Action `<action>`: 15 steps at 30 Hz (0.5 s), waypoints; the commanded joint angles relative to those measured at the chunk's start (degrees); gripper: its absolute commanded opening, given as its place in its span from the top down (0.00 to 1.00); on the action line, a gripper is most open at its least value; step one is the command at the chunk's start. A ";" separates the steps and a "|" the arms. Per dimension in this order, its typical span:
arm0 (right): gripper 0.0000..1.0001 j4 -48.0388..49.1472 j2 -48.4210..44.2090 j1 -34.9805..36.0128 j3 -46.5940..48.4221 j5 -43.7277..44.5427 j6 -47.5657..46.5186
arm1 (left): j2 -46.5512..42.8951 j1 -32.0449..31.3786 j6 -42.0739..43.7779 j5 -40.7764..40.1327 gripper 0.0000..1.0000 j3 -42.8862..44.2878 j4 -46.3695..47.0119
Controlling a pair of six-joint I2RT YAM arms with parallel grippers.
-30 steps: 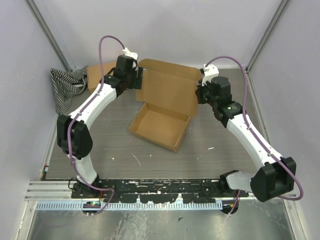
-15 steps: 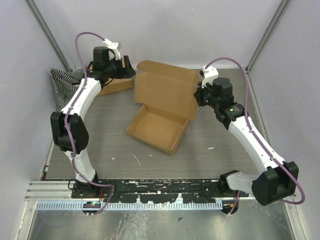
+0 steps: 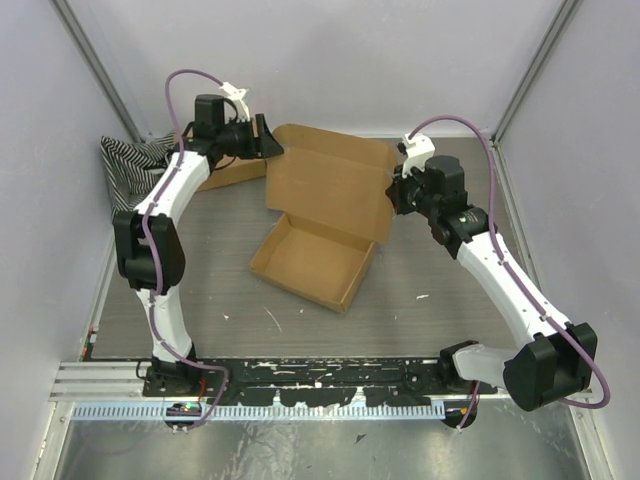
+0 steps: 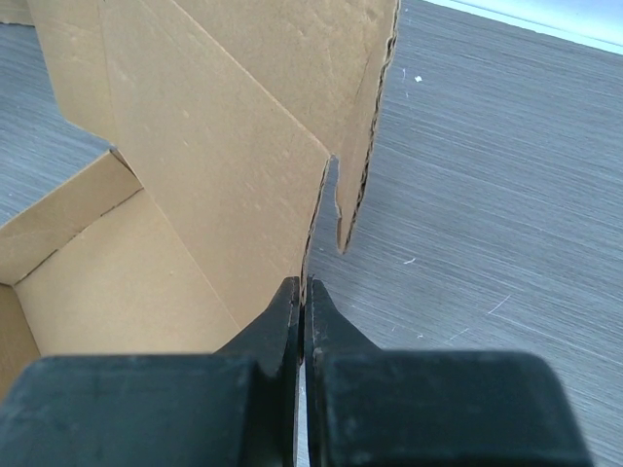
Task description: Fold the paper box
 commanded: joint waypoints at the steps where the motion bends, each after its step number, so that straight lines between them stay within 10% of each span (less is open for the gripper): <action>1: 0.99 0.52 -0.51 0.00 2.77 -1.67 -0.62 | 1.02 0.12 -0.25 1.34 0.37 3.32 -0.71; 15: 0.99 -1.33 2.14 0.00 4.93 -1.90 -0.19 | -0.36 -2.13 7.10 -2.00 0.59 8.08 -14.28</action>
